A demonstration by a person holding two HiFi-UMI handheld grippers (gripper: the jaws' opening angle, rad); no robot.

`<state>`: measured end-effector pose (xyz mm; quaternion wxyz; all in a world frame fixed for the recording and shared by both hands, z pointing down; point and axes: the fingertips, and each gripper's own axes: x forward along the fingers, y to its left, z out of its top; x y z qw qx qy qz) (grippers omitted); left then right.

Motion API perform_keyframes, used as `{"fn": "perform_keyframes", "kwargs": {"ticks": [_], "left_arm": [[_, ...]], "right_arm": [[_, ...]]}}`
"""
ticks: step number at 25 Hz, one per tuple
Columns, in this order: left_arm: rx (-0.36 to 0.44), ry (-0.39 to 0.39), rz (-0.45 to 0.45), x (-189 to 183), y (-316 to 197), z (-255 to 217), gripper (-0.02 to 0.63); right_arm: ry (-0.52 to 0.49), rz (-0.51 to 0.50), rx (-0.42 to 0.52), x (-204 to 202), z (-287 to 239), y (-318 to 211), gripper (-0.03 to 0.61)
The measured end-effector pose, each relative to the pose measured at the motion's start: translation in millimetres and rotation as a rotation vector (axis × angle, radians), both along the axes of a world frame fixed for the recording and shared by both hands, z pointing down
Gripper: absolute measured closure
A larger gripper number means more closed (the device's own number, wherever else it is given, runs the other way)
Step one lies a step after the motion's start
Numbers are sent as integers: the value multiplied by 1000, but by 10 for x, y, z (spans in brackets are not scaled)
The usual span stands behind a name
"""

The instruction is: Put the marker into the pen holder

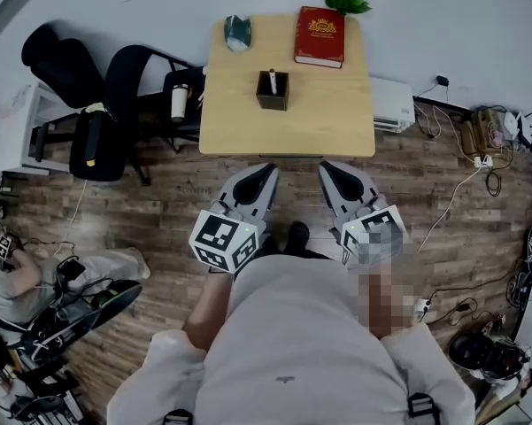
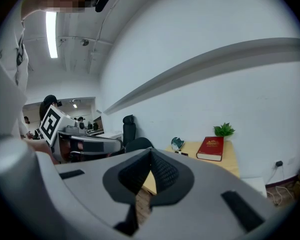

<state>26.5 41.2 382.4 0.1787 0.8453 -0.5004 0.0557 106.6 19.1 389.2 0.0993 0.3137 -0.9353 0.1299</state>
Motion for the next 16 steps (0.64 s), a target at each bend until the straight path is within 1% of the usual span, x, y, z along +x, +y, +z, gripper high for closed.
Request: {"fn": "perform_keyframes", "kwargs": {"ticks": [16], "left_arm": [[-14, -12, 3, 86, 53, 37, 598]], "right_arm": [[-5, -2, -2, 78, 19, 11, 580]]}}
